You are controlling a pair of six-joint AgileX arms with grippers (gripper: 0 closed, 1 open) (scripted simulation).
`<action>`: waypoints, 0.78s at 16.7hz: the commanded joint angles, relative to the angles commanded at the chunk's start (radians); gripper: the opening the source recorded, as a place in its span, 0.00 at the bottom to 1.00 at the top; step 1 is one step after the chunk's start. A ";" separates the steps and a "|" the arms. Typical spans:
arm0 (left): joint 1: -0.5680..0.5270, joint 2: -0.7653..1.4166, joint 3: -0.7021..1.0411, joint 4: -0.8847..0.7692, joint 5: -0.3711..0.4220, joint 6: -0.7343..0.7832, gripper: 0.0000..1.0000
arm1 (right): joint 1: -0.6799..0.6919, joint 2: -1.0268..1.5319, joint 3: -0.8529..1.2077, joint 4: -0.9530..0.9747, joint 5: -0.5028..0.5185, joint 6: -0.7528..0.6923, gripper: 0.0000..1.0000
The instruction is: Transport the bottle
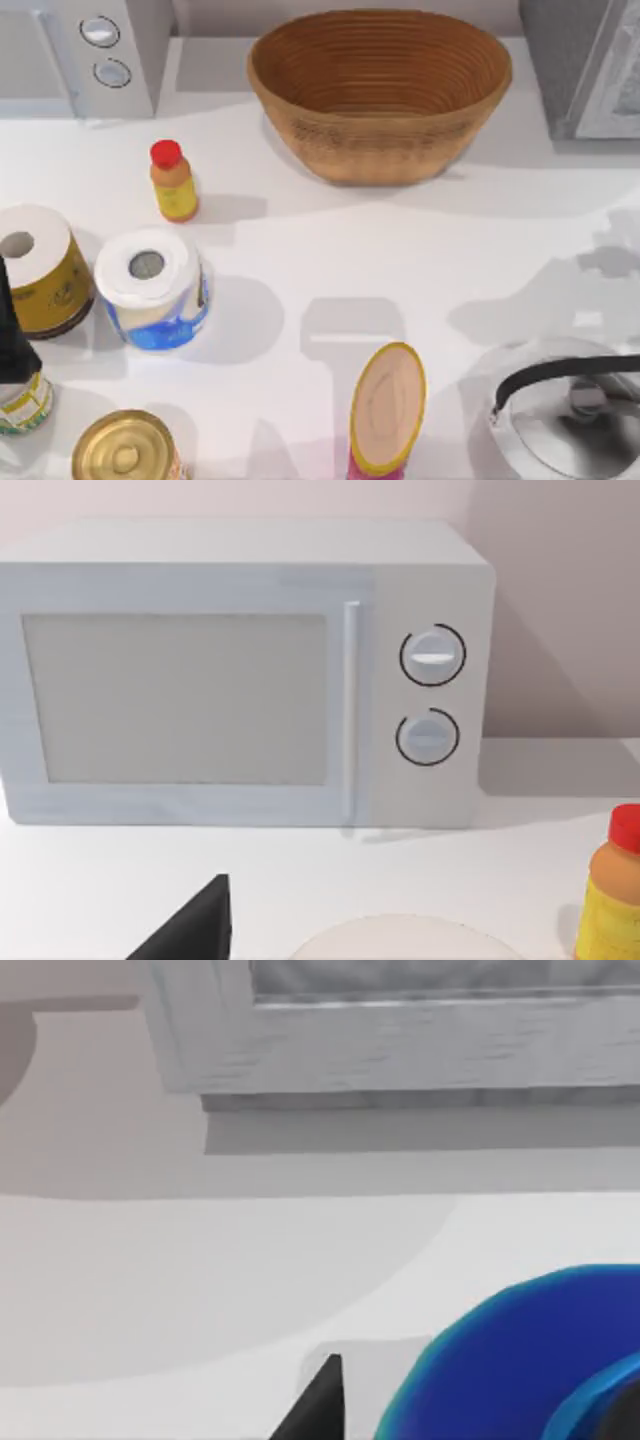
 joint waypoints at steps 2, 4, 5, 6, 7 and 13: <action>0.000 0.000 0.000 0.000 0.000 0.000 1.00 | -0.012 -0.013 -0.013 -0.005 0.001 0.012 0.00; 0.000 0.000 0.000 0.000 0.000 0.000 1.00 | -0.012 -0.013 -0.013 -0.005 0.001 0.012 0.00; 0.000 0.000 0.000 0.000 0.000 0.000 1.00 | -0.008 -0.007 -0.011 -0.003 0.000 0.011 0.00; 0.000 0.000 0.000 0.000 0.000 0.000 1.00 | -0.008 -0.005 -0.009 -0.001 0.000 0.011 0.00; 0.000 0.000 0.000 0.000 0.000 0.000 1.00 | -0.007 0.008 -0.004 0.012 0.002 0.010 0.00; 0.000 0.000 0.000 0.000 0.000 0.000 1.00 | -0.001 0.226 0.051 0.156 0.016 0.019 0.00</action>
